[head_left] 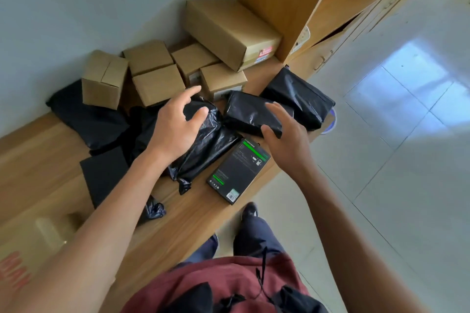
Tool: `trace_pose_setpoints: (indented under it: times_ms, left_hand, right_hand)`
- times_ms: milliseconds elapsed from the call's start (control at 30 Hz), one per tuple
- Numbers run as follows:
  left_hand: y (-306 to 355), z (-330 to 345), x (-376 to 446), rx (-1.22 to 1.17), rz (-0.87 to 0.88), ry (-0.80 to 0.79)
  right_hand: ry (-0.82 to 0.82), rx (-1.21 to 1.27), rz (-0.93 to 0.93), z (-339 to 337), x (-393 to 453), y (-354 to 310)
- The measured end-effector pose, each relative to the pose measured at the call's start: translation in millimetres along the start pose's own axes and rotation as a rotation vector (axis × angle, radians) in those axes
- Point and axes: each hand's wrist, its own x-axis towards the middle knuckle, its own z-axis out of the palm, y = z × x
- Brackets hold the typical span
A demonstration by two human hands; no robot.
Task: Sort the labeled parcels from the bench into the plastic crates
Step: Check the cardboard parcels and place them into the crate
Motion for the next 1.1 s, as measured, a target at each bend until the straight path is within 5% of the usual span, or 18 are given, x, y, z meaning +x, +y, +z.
trace_pose_setpoints:
  times_ms: [733, 967, 1100]
  left_hand:
    - [45.8, 127.0, 194.0, 0.293, -0.161, 0.112]
    - [31.8, 142.7, 225.4, 0.246, -0.235, 0.165]
    - [31.4, 147.2, 232.0, 0.19, -0.259, 0.18]
  right_hand:
    - [-0.236, -0.005, -0.2, -32.6, 298.9, 115.2]
    - [-0.347, -0.148, -0.236, -1.2, 348.1, 112.8]
    - [-0.28, -0.163, -0.27, 10.3, 355.4, 110.3]
